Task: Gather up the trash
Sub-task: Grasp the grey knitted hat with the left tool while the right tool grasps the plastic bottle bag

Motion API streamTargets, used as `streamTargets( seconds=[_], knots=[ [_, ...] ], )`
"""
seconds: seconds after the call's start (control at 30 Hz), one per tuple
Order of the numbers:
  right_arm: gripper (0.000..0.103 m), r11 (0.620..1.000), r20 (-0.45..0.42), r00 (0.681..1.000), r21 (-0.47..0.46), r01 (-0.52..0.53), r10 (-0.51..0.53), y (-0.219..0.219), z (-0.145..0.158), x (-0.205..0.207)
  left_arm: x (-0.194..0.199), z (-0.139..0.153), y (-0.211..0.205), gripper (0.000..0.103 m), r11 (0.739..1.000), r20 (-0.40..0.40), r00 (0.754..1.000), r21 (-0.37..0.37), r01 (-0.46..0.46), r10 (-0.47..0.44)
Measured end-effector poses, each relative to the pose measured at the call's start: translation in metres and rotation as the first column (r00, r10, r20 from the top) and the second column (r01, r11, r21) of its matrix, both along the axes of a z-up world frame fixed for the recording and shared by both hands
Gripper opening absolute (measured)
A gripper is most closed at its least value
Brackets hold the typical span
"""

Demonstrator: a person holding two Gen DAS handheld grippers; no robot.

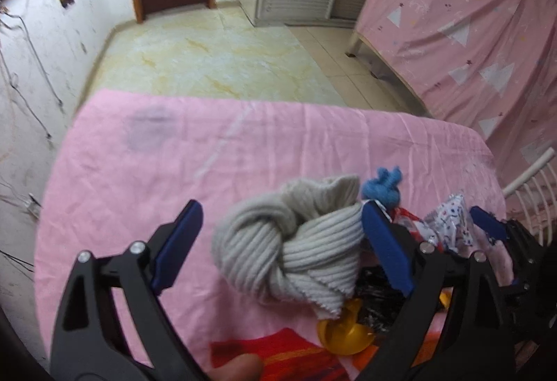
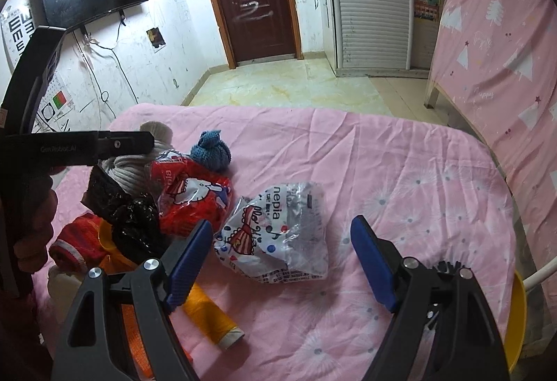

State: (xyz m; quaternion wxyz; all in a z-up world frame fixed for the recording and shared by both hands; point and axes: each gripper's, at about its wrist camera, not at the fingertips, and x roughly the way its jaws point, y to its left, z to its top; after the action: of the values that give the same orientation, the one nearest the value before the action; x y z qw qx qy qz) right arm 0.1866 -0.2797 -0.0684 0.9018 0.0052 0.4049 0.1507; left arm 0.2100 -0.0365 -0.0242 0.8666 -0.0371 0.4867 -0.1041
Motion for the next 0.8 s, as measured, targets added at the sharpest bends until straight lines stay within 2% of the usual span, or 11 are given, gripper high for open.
streamTargets(
  seconds=[0.07,0.2,0.27,0.33,0.4,0.47,0.8],
  knots=[
    [0.075,1.0,-0.002,1.0,0.004,-0.003,0.003,0.0,0.0,0.0,-0.001,-0.003,-0.002,0.074,0.999,-0.01,1.0,-0.036,0.02,-0.02],
    [0.075,1.0,-0.013,1.0,0.013,-0.006,0.007,-0.002,0.0,0.002,-0.006,0.001,-0.006,0.063,0.999,0.008,1.0,-0.028,0.027,-0.027],
    [0.067,1.0,-0.022,1.0,0.021,-0.017,0.018,-0.001,-0.001,0.002,-0.008,0.002,-0.006,0.059,0.999,0.015,1.0,-0.026,0.024,-0.023],
    [0.05,0.999,-0.039,0.999,0.03,-0.034,0.035,0.0,-0.003,0.003,-0.01,0.003,-0.006,0.056,0.999,0.018,1.0,-0.027,0.02,-0.019],
    [0.038,0.999,-0.037,0.999,0.034,-0.036,0.037,0.0,-0.003,0.002,-0.009,0.007,-0.008,0.053,1.0,0.024,1.0,-0.026,0.013,-0.013],
    [0.034,0.999,-0.022,0.999,0.036,-0.026,0.027,-0.001,-0.001,-0.001,-0.012,0.009,-0.006,0.052,1.0,0.037,0.999,-0.013,0.002,-0.002],
    [0.032,0.999,0.068,0.997,0.041,-0.022,0.019,-0.008,0.022,-0.02,-0.025,0.036,0.009,0.051,0.999,0.118,0.992,0.011,-0.052,0.051]
  ],
)
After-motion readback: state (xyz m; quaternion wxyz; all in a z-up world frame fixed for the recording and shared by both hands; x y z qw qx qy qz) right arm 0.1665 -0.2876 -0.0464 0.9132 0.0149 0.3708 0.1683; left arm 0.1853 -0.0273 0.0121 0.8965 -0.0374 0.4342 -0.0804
